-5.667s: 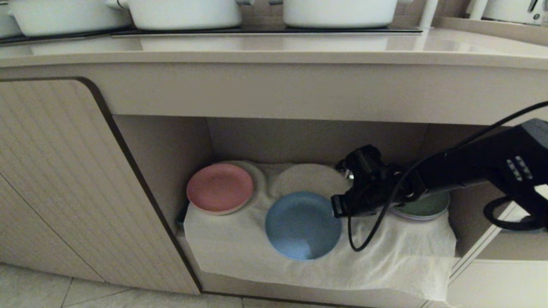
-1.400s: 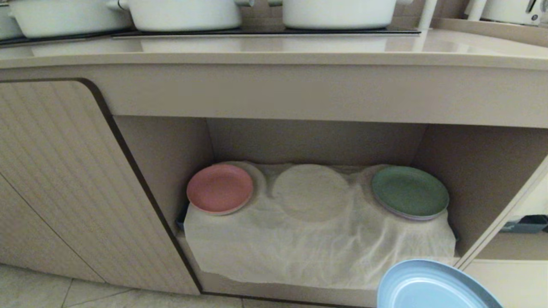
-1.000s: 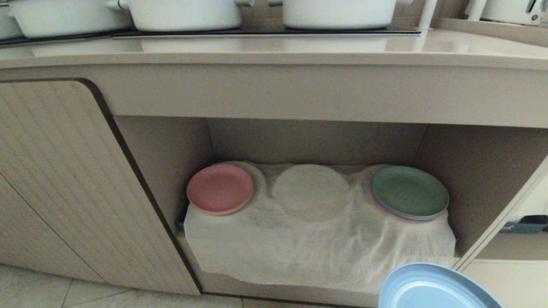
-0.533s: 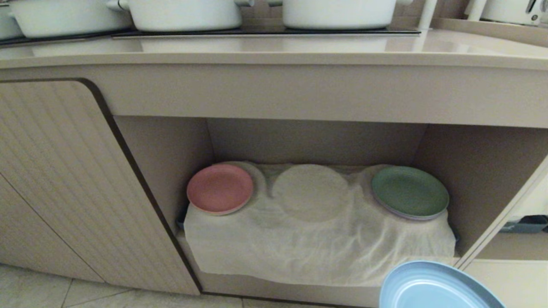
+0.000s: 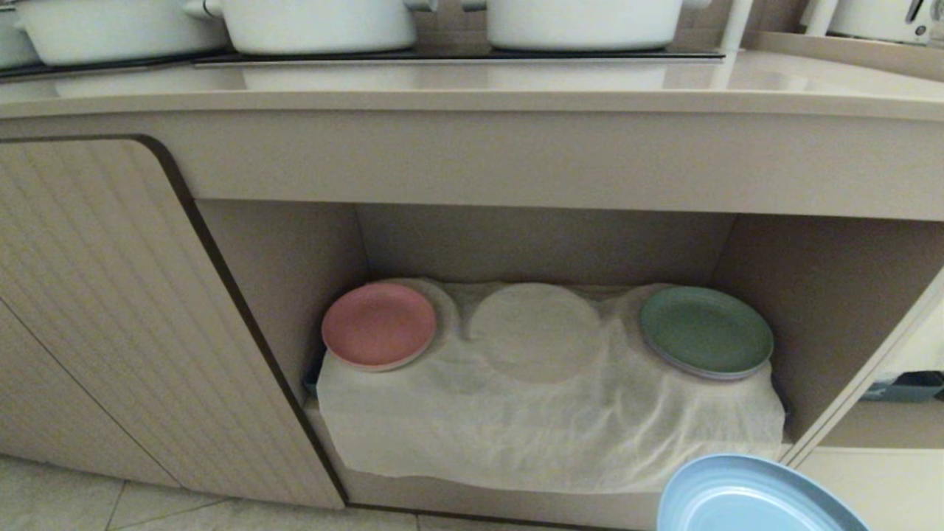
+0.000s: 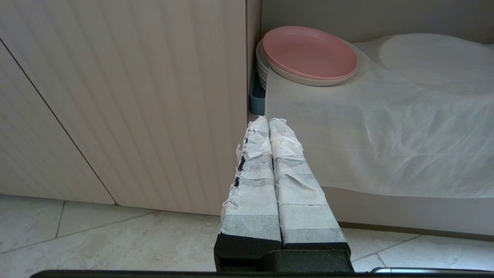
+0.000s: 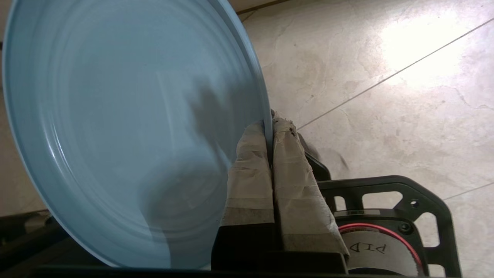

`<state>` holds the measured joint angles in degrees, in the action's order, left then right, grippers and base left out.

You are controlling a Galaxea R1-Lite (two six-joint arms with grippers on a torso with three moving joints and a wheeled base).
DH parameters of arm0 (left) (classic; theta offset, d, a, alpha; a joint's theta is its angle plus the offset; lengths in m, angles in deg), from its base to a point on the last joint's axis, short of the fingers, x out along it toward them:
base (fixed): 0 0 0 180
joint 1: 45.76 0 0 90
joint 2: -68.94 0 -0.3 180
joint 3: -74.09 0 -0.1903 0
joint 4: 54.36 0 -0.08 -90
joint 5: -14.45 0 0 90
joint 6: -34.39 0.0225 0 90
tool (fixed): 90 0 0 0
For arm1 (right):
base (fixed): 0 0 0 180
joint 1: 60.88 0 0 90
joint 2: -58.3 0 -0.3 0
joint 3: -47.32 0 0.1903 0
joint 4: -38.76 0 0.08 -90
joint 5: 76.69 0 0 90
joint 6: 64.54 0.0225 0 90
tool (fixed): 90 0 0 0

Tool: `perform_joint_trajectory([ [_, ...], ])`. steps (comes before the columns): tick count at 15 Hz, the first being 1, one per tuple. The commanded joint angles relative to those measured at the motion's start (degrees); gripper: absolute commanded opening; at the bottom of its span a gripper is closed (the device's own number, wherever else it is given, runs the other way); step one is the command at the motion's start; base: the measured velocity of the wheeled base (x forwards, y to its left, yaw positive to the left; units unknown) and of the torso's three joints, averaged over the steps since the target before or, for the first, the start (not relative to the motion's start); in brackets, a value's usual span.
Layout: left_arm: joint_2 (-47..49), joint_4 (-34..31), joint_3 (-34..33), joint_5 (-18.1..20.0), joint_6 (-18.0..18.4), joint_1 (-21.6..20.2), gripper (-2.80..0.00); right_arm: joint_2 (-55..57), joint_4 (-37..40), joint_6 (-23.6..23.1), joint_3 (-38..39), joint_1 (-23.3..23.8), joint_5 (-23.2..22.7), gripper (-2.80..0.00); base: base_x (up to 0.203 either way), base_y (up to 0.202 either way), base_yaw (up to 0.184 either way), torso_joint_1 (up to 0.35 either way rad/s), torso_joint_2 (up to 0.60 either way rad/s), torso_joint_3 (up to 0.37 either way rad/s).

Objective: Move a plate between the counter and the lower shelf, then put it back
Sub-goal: Put the plate

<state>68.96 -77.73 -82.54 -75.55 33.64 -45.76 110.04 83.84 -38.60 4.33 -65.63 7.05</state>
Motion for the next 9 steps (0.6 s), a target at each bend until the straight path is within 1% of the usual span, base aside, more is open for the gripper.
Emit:
perform_joint_trajectory([
  [1,0.0,0.0,0.0,0.0,0.0,0.0,-2.80,-0.2,0.1,0.3,0.0,0.1,-0.1,-2.80,0.000,0.000,0.000,0.000,0.00,0.000],
  [9,0.0,0.0,0.0,0.0,0.0,0.0,-2.80,-0.5,0.5,0.2,0.5,-0.1,0.0,-2.80,0.000,0.000,0.000,0.000,0.00,0.000],
])
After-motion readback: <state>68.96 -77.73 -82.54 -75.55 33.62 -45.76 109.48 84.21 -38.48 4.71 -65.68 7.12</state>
